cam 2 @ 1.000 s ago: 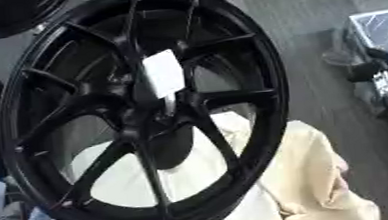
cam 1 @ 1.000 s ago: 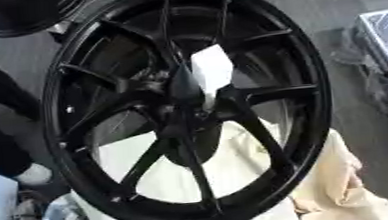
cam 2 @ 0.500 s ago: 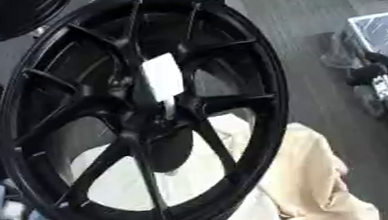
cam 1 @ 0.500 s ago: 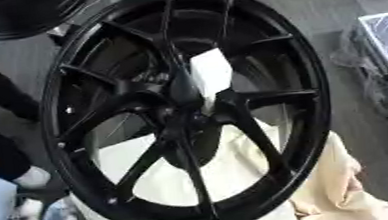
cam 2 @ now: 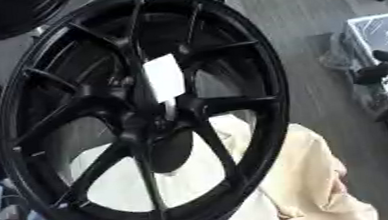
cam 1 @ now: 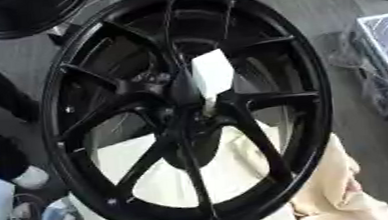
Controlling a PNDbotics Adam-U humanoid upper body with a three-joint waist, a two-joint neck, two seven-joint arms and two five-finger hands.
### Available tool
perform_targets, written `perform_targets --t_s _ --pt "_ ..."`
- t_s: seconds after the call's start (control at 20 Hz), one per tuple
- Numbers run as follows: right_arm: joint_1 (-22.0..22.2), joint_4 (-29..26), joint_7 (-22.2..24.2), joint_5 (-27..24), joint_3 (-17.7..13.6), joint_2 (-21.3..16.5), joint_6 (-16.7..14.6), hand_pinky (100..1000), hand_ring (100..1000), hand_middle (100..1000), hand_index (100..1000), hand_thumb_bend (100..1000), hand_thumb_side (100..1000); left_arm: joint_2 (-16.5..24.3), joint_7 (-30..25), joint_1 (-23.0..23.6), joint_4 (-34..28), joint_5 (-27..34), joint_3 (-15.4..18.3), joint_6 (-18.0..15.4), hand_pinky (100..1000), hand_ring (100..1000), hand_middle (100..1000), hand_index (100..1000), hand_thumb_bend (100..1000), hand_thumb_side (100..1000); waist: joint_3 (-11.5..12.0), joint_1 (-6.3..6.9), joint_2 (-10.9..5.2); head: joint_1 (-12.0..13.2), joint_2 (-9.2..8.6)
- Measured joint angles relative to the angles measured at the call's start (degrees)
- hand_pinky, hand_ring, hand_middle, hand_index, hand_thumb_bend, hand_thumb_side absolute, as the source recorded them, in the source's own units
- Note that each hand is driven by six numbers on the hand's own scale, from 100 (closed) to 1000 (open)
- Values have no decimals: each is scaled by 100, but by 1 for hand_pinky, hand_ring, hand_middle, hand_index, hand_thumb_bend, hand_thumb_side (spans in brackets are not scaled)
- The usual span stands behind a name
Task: Pull the pin out of the wheel hub.
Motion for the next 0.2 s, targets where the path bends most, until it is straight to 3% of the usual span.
perform_targets --t_s 0.2 --pt "-51 -14 5 -59 22 -1 -9 1000 703 642 865 100 666 -473 286 -4 -141 340 -239 -307 744 720 738 789 199 860 -41 -30 37 76 -50"
